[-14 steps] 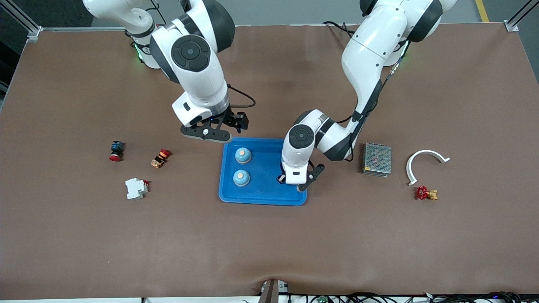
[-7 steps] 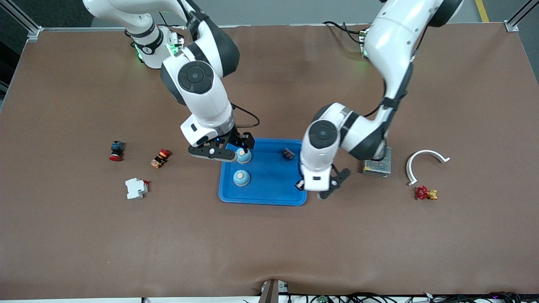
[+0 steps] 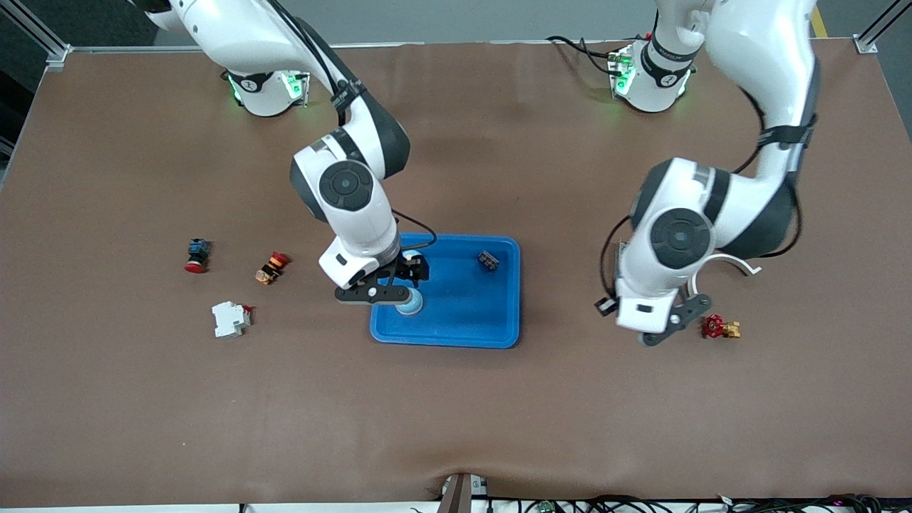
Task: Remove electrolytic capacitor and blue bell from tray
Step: 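Grasp the bell with the right gripper while the left gripper places the capacitor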
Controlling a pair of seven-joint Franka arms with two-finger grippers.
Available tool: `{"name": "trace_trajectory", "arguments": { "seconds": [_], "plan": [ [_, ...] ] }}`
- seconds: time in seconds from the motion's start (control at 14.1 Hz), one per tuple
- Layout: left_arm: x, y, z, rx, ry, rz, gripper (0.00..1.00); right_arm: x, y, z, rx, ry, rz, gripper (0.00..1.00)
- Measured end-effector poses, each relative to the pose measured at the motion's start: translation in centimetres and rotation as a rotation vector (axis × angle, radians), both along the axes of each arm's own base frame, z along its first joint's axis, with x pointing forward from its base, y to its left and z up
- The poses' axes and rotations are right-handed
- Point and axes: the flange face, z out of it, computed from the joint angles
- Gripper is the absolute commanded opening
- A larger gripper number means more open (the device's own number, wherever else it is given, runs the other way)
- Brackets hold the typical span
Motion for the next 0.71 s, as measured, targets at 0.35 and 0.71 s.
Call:
{"name": "trace_trajectory", "arguments": {
  "seconds": [0.35,0.71],
  "plan": [
    [-0.6,12.6,-3.5,-0.003,0.118,-0.045,0.00,0.6,0.4,-4.7,0.012,-0.008,0.030,1.00],
    [-1.8,22.0,-8.2,-0.008,0.104,-0.027,0.00,0.0,1.2,-8.1,0.003,0.016,0.047,1.00]
  ]
}}
